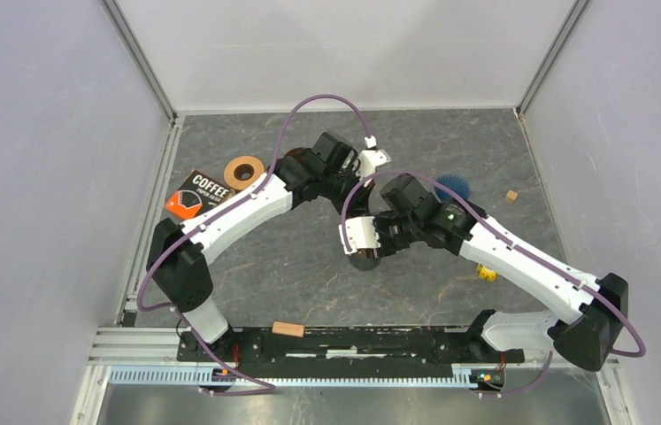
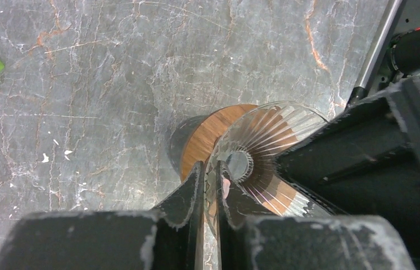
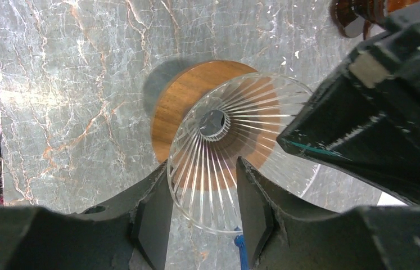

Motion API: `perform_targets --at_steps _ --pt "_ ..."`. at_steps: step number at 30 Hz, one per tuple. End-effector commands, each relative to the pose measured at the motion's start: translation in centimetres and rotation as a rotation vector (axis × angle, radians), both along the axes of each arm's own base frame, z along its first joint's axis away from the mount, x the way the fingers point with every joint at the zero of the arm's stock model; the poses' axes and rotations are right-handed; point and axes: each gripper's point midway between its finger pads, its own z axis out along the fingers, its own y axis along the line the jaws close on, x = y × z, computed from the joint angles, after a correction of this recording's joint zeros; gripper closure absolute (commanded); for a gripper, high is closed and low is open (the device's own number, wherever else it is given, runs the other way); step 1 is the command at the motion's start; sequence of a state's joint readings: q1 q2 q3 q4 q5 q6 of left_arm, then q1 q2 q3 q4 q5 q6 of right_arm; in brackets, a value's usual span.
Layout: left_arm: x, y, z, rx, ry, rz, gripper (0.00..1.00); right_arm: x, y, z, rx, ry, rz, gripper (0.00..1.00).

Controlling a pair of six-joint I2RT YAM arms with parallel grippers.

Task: Place the coffee filter in the dripper
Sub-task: Place the coffee dripper in the dripper holder.

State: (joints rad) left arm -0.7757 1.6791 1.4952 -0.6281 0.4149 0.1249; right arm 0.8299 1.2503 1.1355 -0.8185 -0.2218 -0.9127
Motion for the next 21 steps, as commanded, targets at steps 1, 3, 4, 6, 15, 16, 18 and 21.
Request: perform_targets --at_steps 1,3,4,6,15,16,18,21 --pt "-0.6 1.8 -3.5 0.146 0.027 -0.025 0.83 0.8 0.6 3.6 0.059 -0.050 -0.004 0.49" --pt "-0.4 1.9 -3.2 0.146 0.022 -0.023 0.79 0.6 0.6 4.1 0.075 -0.048 -0.006 0.47" --pt "-0.2 2.0 -3.1 0.141 0.021 -0.019 0.76 0.6 0.5 4.4 0.084 -0.050 -0.008 0.47" --pt "0.1 2.1 -2.6 0.132 0.016 -0.010 0.72 0.5 0.2 4.7 0.094 -0.053 -0.016 0.47" --pt "0.6 1.8 0.1 0.073 -0.012 -0.002 0.53 -0.3 -1.3 4.2 0.113 -0.040 -0.034 0.45" --pt "0.7 1.8 0.3 0.069 -0.017 -0.003 0.52 -0.4 -1.4 4.2 0.113 -0.039 -0.036 0.45" --pt "0.7 1.7 0.8 0.060 -0.023 -0.001 0.51 -0.4 -1.7 3.9 0.114 -0.035 -0.038 0.45" --pt "0.8 1.5 1.4 0.046 -0.028 0.001 0.47 -0.6 -1.8 3.9 0.118 -0.029 -0.035 0.44"
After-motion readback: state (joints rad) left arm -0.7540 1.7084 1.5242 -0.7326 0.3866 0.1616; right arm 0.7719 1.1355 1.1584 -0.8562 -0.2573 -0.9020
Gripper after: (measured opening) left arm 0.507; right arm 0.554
